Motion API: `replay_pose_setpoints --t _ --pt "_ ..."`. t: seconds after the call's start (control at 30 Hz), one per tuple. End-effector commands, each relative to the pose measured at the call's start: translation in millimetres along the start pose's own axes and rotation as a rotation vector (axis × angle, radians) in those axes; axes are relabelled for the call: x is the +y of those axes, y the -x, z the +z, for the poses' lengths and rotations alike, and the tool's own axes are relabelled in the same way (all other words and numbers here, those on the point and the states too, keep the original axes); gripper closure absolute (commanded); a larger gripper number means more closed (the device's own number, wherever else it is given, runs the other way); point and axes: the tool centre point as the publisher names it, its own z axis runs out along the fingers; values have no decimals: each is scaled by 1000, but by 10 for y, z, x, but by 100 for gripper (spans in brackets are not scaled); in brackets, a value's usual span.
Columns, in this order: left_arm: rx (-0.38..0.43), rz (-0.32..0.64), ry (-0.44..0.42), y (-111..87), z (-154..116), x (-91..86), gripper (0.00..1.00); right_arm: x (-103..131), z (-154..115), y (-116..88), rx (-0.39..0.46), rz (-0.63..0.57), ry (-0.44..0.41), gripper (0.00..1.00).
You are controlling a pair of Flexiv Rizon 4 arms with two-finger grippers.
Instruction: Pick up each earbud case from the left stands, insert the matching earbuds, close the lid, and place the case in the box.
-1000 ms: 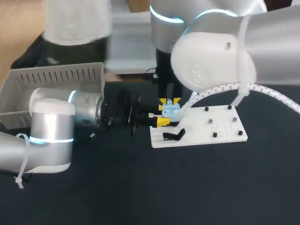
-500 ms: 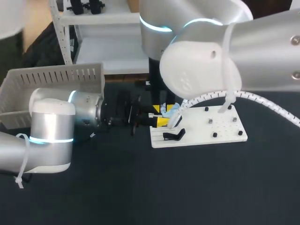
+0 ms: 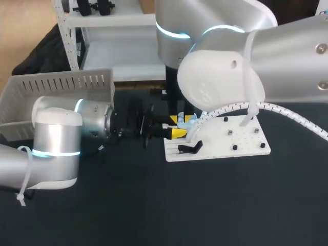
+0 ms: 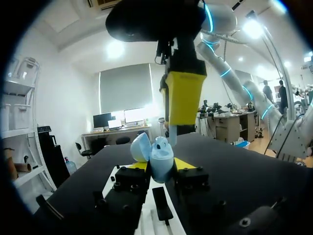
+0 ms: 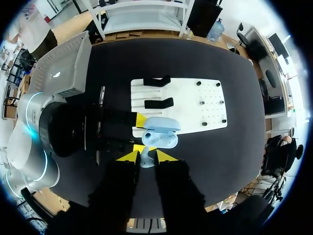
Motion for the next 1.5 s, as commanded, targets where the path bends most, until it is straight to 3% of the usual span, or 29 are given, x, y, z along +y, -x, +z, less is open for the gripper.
replay_pose_setpoints --t 0.03,1.5 --pt "-1 1 5 -2 0 -14 100 -22 23 8 -5 4 3 100" --pt "-1 1 5 -2 0 -14 100 -32 108 111 -1 13 16 100"
